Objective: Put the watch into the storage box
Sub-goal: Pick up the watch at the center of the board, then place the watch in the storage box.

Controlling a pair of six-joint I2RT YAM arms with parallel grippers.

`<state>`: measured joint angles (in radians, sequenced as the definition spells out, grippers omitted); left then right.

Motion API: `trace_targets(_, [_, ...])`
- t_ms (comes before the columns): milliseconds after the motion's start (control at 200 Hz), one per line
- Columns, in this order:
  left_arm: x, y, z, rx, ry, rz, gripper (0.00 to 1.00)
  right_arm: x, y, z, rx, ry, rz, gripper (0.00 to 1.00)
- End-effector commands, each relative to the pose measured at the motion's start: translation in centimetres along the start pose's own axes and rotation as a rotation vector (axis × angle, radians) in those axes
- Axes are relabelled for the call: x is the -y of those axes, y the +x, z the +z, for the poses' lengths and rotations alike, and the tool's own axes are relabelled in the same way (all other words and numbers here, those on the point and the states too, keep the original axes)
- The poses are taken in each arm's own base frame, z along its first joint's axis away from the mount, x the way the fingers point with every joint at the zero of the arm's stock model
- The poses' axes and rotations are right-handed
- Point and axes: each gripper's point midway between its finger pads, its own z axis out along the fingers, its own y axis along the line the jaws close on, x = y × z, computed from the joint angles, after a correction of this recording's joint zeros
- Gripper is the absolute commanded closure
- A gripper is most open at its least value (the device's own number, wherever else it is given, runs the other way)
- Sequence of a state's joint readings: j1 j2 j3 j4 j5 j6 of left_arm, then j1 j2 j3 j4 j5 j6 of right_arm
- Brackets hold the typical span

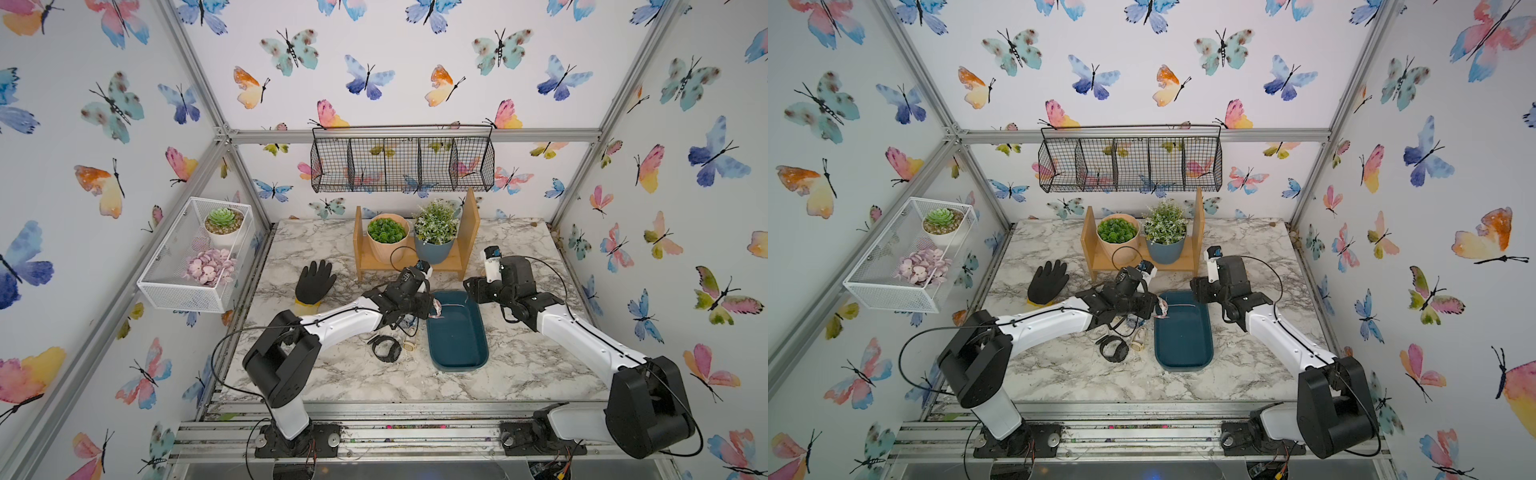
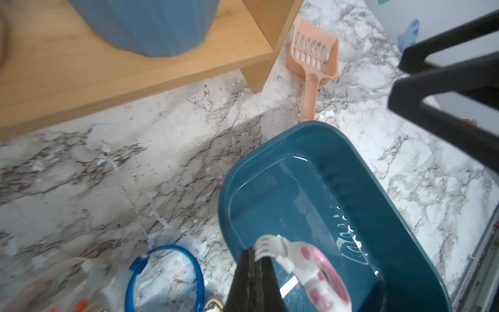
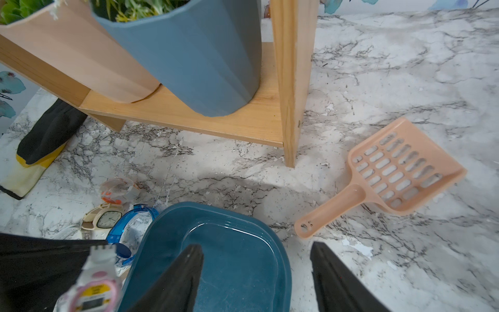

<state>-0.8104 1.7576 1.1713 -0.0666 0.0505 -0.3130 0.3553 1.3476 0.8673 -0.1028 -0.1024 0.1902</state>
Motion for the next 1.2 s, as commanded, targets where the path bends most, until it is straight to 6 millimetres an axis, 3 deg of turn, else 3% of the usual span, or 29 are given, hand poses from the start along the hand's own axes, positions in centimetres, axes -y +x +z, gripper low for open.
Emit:
trace_targets(0, [0.3,0.3,2.1,-0.032,-0.030,0.014,1.00,0.1,0.0,-0.3,0.009,0.017,0.001,0.30])
trace_targets(430, [-0.9,1.2,5.2,-0.065,-0.107,0.019,0.99,-0.3,1.3,0.5,-0.022,-0.014,0.006,0.30])
trace_targets(766, [-1.1,1.1,5.8,-0.071,-0.133,0.032,0.94,-0.2,1.5,0.4,-0.023,-0.014,0.000,0.29])
trace_targets(1196, [-0.5,0.9,5.8,-0.068,-0.132,0.048,0.81,-0.2,1.6,0.5,-0.027,-0.013,-0.008,0.29])
